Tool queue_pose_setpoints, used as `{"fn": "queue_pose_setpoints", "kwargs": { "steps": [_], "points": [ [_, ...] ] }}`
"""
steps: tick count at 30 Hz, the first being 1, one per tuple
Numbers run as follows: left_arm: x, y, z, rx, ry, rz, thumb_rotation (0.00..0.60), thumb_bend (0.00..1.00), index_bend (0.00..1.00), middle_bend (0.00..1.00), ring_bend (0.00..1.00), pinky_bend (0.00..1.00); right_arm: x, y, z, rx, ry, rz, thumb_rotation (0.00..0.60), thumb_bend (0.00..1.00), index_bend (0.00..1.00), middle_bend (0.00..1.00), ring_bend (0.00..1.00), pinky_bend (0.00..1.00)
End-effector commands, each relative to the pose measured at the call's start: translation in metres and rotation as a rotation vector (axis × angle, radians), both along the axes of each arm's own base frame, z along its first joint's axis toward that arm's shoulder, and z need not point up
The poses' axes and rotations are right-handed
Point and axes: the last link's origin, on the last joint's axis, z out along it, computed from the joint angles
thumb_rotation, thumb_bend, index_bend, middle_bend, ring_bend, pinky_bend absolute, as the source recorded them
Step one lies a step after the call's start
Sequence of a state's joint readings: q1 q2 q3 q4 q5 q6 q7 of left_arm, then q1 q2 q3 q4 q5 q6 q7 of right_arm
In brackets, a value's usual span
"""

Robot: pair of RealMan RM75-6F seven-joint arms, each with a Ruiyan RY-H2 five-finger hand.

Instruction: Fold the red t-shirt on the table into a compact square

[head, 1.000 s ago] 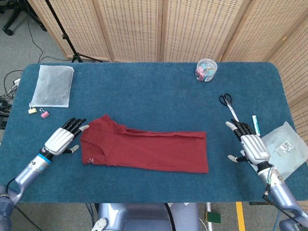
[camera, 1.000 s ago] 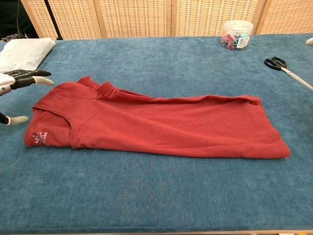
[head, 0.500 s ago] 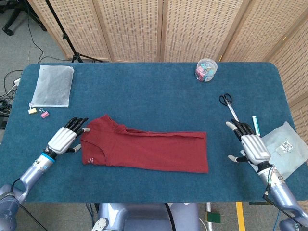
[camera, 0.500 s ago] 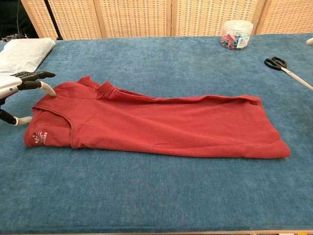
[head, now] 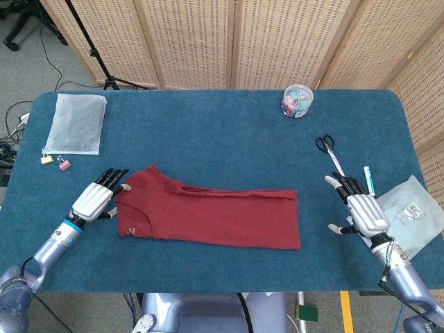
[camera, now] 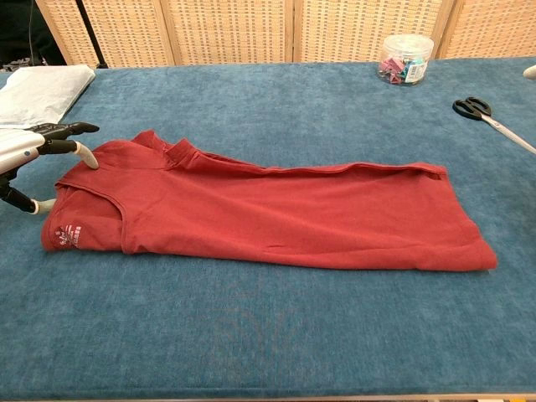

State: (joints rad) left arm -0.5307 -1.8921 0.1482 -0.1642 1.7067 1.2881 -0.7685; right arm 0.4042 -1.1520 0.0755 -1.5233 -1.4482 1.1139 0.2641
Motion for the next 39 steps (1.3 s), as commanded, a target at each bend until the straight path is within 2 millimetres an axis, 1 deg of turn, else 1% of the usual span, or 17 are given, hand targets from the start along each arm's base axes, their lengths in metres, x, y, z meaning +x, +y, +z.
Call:
{"fn": "queue_pose_setpoints", "kwargs": {
  "steps": [1, 7, 10, 14, 19, 22, 25, 29, 36, 39],
  "points": [
    [0.002, 0.000, -0.002, -0.002, 0.000, -0.003, 0.600, 0.35, 0.32, 0.00, 0.00, 0.00, 0.000, 0.000, 0.000, 0.000, 0.000, 0.000, 0.600, 0.00, 0.00, 0.00, 0.00, 0.00],
    [0.005, 0.001, -0.006, -0.009, -0.006, -0.008, 0.600, 0.44, 0.33, 0.00, 0.00, 0.00, 0.000, 0.000, 0.001, -0.001, -0.003, 0.000, 0.600, 0.00, 0.00, 0.00, 0.00, 0.00],
    [0.006, 0.001, -0.006, -0.009, -0.007, -0.010, 0.600, 0.46, 0.33, 0.00, 0.00, 0.00, 0.000, 0.000, 0.001, -0.001, -0.004, 0.001, 0.600, 0.00, 0.00, 0.00, 0.00, 0.00],
    [0.007, 0.001, -0.008, -0.009, -0.012, -0.011, 0.600, 0.47, 0.34, 0.00, 0.00, 0.00, 0.000, 0.000, 0.002, -0.001, -0.005, 0.001, 0.600, 0.00, 0.00, 0.00, 0.00, 0.00],
    [0.009, 0.002, -0.008, -0.005, -0.015, -0.013, 0.600, 0.48, 0.46, 0.00, 0.00, 0.00, 0.000, 0.000, 0.001, 0.001, -0.006, 0.002, 0.600, 0.00, 0.00, 0.00, 0.00, 0.00],
    [0.009, 0.003, -0.008, 0.000, -0.017, -0.014, 0.600, 0.49, 0.48, 0.00, 0.00, 0.00, 0.000, 0.000, 0.001, 0.002, -0.007, 0.001, 0.600, 0.00, 0.00, 0.00, 0.00, 0.00],
    [0.010, 0.004, -0.008, 0.002, -0.019, -0.014, 0.600, 0.54, 0.50, 0.00, 0.00, 0.00, 0.000, 0.000, 0.001, 0.003, -0.007, 0.001, 0.600, 0.00, 0.00, 0.00, 0.00, 0.00],
    [0.012, 0.007, -0.007, 0.007, -0.026, -0.018, 0.600, 0.56, 0.51, 0.00, 0.00, 0.00, 0.000, 0.000, 0.001, 0.005, -0.008, 0.001, 0.600, 0.00, 0.00, 0.00, 0.00, 0.00],
    [0.015, 0.011, -0.005, 0.014, -0.025, -0.023, 0.600, 0.62, 0.58, 0.00, 0.00, 0.00, 0.000, 0.000, 0.001, 0.007, -0.009, 0.001, 0.600, 0.00, 0.00, 0.00, 0.00, 0.00],
    [0.014, 0.011, -0.004, 0.016, -0.018, -0.025, 0.600, 0.63, 0.61, 0.00, 0.00, 0.00, 0.000, 0.000, 0.001, 0.007, -0.011, 0.001, 0.600, 0.00, 0.00, 0.00, 0.00, 0.00]
  ]
}}
